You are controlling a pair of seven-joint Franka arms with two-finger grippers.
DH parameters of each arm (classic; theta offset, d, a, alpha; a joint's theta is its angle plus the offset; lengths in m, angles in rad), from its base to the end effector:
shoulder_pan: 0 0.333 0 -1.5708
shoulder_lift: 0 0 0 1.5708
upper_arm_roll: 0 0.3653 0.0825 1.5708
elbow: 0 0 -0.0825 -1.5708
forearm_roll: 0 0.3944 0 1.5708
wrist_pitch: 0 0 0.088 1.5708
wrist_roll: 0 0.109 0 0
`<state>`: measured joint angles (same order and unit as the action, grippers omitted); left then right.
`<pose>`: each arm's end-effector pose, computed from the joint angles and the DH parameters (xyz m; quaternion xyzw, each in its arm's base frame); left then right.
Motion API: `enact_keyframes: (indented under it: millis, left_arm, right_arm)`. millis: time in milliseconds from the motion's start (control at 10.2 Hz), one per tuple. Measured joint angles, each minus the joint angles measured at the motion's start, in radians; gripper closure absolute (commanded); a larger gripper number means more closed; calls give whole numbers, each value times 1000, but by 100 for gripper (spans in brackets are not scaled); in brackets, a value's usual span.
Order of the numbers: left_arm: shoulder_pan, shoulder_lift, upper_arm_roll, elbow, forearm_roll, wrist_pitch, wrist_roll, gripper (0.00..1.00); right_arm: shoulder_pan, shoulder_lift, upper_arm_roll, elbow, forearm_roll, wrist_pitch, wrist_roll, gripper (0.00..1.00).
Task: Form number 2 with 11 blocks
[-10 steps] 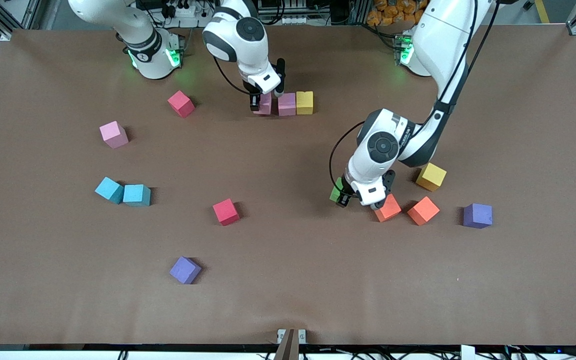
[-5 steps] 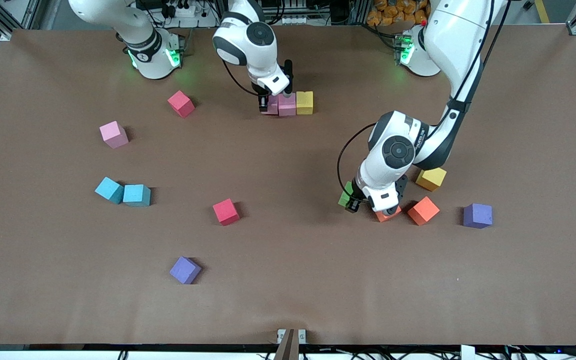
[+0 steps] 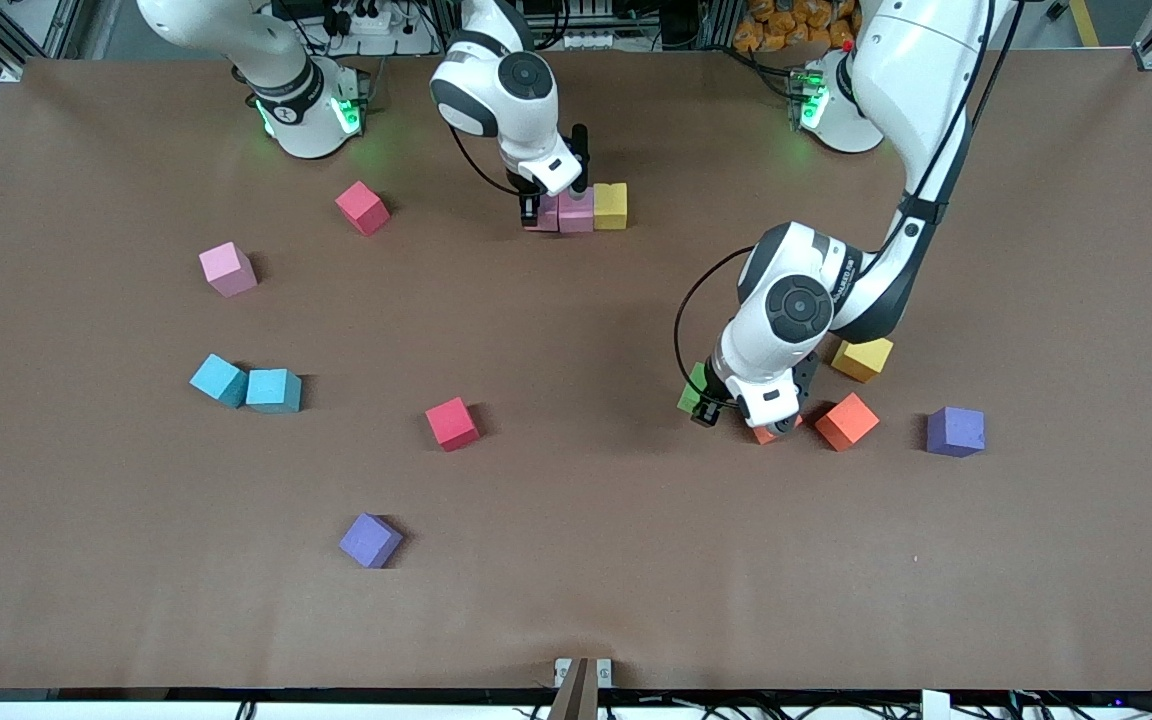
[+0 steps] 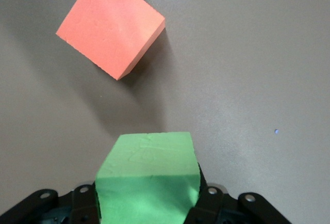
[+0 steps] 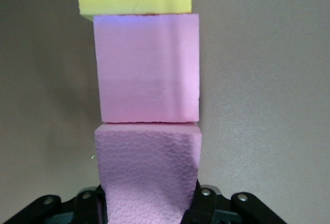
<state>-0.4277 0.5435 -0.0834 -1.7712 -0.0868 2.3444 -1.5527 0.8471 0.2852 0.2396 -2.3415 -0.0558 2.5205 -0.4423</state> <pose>0.6103 -0.3364 0.2915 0.8476 0.5278 -0.0376 0.0403 0.2428 0.4651 0.2443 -0.7065 -0.7058 0.0517 0.0022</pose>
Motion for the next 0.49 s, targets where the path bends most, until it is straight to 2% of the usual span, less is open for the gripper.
enact_keyframes:
  millis: [393, 491]
  left_arm:
    - [19, 0, 1, 8, 0, -13, -6, 87]
    - [24, 0, 1, 12, 0, -14, -6, 87]
  right_arm:
    - [0, 15, 0, 1, 0, 8, 0, 100]
    - [1, 15, 0, 1, 0, 10, 0, 67]
